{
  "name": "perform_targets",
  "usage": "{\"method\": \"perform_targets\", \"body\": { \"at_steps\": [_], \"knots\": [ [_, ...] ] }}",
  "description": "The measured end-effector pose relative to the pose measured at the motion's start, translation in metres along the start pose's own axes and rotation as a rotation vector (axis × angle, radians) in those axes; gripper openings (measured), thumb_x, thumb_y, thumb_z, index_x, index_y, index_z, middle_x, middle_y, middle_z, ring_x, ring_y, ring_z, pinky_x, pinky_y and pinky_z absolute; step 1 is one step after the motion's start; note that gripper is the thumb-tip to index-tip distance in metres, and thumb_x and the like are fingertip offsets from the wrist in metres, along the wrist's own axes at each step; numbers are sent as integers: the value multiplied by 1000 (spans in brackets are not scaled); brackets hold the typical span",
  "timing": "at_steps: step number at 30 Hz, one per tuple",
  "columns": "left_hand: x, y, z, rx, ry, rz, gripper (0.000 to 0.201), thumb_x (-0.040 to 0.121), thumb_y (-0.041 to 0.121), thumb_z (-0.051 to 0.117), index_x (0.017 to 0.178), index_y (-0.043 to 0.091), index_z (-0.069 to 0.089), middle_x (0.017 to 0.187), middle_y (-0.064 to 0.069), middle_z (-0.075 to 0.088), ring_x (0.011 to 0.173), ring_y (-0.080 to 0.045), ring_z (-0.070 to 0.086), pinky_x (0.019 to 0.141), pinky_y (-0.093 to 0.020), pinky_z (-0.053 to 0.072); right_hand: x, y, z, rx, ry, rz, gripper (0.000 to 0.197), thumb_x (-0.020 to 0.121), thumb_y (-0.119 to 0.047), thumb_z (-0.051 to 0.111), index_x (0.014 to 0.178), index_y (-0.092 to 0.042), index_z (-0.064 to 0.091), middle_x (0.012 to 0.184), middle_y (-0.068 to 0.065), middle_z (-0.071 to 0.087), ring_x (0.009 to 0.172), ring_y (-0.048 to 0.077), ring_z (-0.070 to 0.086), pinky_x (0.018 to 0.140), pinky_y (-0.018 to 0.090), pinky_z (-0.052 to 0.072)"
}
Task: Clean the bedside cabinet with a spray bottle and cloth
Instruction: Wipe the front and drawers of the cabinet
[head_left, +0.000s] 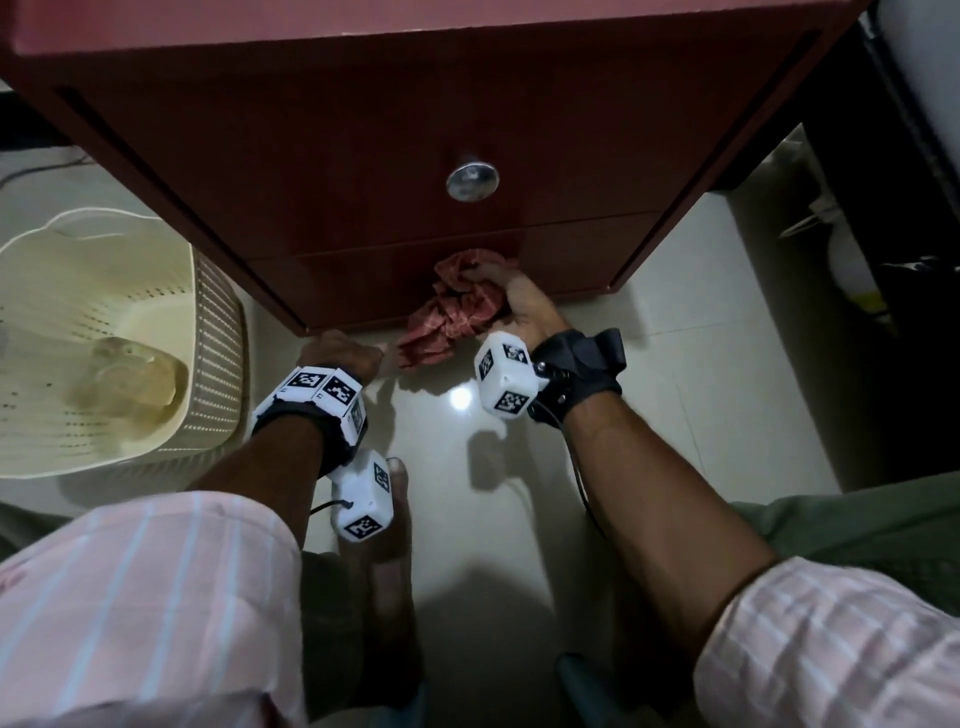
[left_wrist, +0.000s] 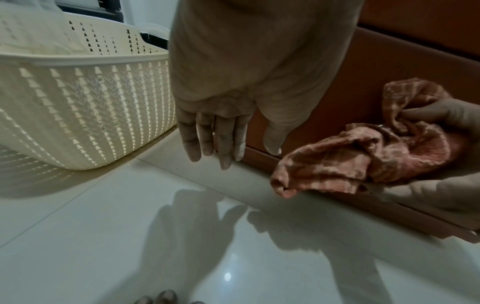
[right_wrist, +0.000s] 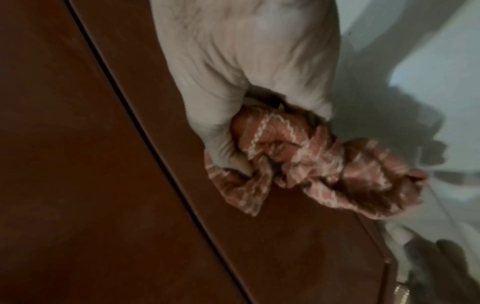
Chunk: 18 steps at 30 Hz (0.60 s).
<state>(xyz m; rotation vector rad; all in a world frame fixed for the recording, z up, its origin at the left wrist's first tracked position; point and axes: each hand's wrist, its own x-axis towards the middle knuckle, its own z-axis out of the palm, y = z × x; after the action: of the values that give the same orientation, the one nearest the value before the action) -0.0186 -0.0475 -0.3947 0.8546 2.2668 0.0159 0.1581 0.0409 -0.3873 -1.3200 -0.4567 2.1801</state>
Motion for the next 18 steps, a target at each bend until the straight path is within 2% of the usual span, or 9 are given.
{"method": "perform_targets", "body": {
  "at_steps": [2, 4, 7, 9, 13, 16, 18],
  "knots": [
    [6, -8, -2, 11, 16, -20, 59, 90, 44, 58, 131, 1, 53, 140, -22, 51, 126, -39, 50, 95, -37, 44, 4, -6, 4, -96, 9, -40, 17, 92, 2, 48, 88, 4, 65, 72, 14, 73, 64, 26, 71, 58, 34, 61],
    [9, -17, -3, 30, 15, -32, 58, 91, 44, 57, 129, 0, 54, 138, -22, 53, 124, -39, 52, 92, -36, 45, -1, -11, 4, -170, -38, -15, 19, 93, 2, 47, 87, 3, 65, 66, 13, 72, 57, 24, 71, 50, 31, 58],
    [8, -23, 1, 29, 6, -53, 51, 92, 38, 58, 124, -2, 58, 132, -22, 57, 121, -40, 54, 94, -38, 45, -5, -17, -3, -232, -91, 3, 23, 98, -2, 44, 85, -1, 62, 58, 9, 70, 47, 19, 68, 38, 25, 52],
    [6, -24, 4, 55, 2, -81, 56, 91, 41, 59, 127, -2, 55, 133, -24, 55, 122, -41, 53, 95, -39, 46, 0, -17, -5, -234, -117, 32, 22, 98, -6, 46, 84, -2, 64, 59, 9, 70, 48, 20, 68, 41, 26, 54],
    [3, -17, 8, 94, 29, -49, 64, 87, 51, 61, 125, 1, 56, 134, -24, 55, 122, -42, 53, 95, -39, 46, 15, -11, -3, -205, -103, 5, 25, 92, 1, 49, 80, -1, 72, 72, 13, 73, 64, 23, 70, 66, 30, 60],
    [2, -10, 10, 87, 11, -14, 61, 88, 51, 60, 122, 0, 59, 132, -24, 57, 120, -41, 55, 95, -38, 46, 21, 0, 11, -331, -90, -68, 39, 87, 11, 42, 63, -2, 70, 60, 8, 69, 57, 16, 66, 67, 27, 55],
    [2, -9, 10, 82, 21, -2, 60, 88, 51, 59, 119, 0, 61, 130, -24, 58, 119, -41, 56, 94, -38, 46, 27, 6, 22, -410, -35, -135, 37, 86, 15, 41, 62, -4, 62, 47, -1, 64, 46, 9, 60, 64, 25, 49]
  ]
}}
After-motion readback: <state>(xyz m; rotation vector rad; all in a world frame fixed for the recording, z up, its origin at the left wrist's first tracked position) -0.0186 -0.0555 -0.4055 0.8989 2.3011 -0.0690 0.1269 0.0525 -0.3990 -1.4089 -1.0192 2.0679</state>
